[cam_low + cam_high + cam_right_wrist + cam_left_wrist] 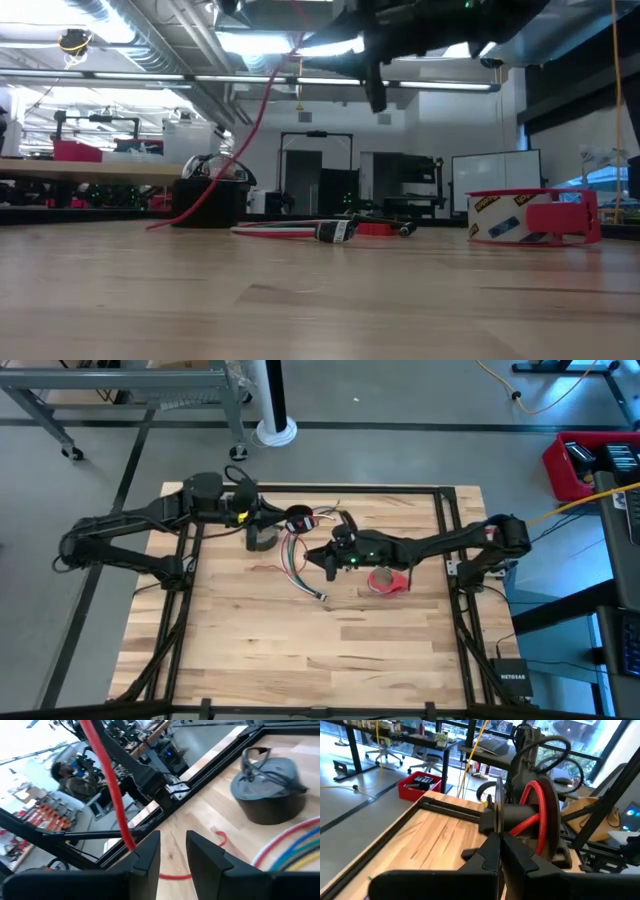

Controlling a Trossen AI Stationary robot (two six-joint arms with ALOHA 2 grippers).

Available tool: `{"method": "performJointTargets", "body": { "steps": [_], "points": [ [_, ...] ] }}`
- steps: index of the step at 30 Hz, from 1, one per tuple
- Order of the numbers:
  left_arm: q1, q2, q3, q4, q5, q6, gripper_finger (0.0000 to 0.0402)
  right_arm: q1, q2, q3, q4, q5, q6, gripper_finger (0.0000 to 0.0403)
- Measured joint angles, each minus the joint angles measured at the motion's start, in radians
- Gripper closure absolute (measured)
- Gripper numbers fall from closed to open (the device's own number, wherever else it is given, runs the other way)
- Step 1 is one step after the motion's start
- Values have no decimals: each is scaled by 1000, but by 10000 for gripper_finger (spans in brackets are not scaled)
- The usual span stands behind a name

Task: Coil cords
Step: Coil the red wire onto the spool

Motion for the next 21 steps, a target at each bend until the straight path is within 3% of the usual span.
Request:
{"method": "performJointTargets", "body": {
  "steps": [5,21],
  "points": [
    [-1,13,0,-1,-13,26,401,0,48,0,96,-65,28,306],
    [8,-55,0,-28,-50,26,401,4,36,0,63,-150,26,306]
  ]
}}
